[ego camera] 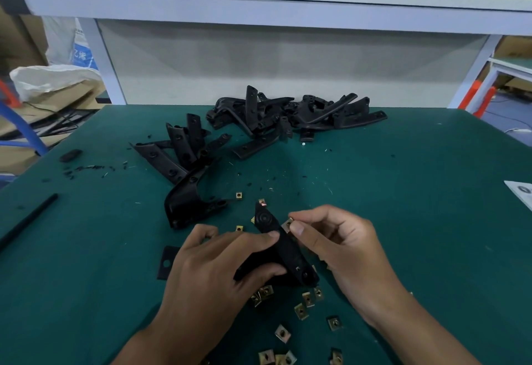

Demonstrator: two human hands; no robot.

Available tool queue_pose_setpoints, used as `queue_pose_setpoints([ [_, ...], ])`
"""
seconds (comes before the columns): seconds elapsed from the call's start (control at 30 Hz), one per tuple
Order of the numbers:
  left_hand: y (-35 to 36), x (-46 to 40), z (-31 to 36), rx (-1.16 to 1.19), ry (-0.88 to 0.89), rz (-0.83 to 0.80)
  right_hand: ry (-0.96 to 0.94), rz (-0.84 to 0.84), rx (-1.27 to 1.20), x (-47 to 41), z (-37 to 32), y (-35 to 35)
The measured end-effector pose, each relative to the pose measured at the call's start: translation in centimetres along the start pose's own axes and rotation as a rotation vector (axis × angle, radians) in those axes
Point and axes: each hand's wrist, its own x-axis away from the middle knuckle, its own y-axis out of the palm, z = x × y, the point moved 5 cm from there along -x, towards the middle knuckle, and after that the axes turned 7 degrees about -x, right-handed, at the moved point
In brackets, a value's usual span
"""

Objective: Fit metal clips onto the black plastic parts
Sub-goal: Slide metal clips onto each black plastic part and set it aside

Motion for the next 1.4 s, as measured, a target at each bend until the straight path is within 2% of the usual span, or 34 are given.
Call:
queue_pose_setpoints([
  [0.43, -0.1, -0.2, 0.3, -0.008, 0.020, -0.010, -0.038, -0.009, 0.037, 0.1, 0.1, 0.1],
  [0.8, -0.4, -0.1, -0.4, -0.012, -0.098, -0.007, -0.096, -0.100, 0.194, 0.7, 0.6, 0.7],
  [0.9, -0.4, 0.0, -0.6, -0.018, -0.097, -0.017, -0.126, -0.142, 0.272, 0.9, 1.0, 1.1],
  [1.13, 0.2, 0.1, -0.6, -0.033, -0.066, -0.056, -0.120, -0.091, 0.247, 0.8, 1.5, 0.9],
  [1.4, 0.2, 0.2, -0.7, -0.026, -0.059, -0.030, -0.196, -0.146, 0.411, 0.9, 1.1, 1.2],
])
